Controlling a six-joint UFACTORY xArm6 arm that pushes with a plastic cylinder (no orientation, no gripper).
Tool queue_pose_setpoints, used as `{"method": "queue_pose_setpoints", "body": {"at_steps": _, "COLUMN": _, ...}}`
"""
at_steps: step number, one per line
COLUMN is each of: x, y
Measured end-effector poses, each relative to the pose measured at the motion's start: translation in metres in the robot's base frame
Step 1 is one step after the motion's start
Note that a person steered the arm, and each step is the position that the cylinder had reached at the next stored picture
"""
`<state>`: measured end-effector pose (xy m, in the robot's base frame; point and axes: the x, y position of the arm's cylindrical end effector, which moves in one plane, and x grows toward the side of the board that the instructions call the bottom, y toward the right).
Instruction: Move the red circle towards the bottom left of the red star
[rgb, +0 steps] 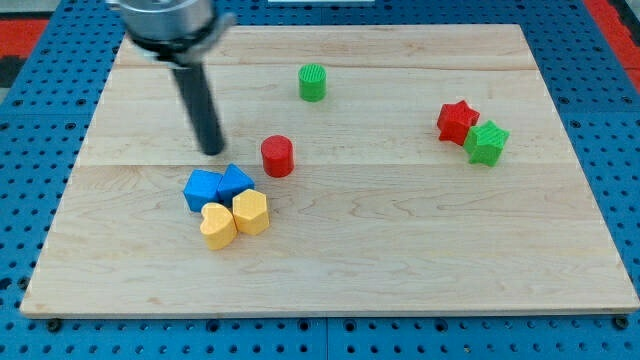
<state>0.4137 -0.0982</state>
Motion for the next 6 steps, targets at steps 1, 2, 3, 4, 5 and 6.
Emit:
{"method": "queue_pose_setpoints", "body": {"at_steps": 1, "x": -0.040, "y": 0.109}}
{"method": "queue_pose_setpoints", "body": {"at_steps": 2, "x": -0.060, "y": 0.054}}
{"method": "queue_pose_setpoints", "body": {"at_steps": 3, "x": -0.017, "y": -0.023}}
{"method": "queue_pose_setpoints", "body": {"at_steps": 4, "x": 0.029, "y": -0.012}}
{"method": "queue_pose_setpoints", "body": {"at_steps": 5, "x": 0.014, "y": 0.079}}
{"method": "queue_pose_setpoints", "body": {"at_steps": 6, "x": -0.017, "y": 0.169}}
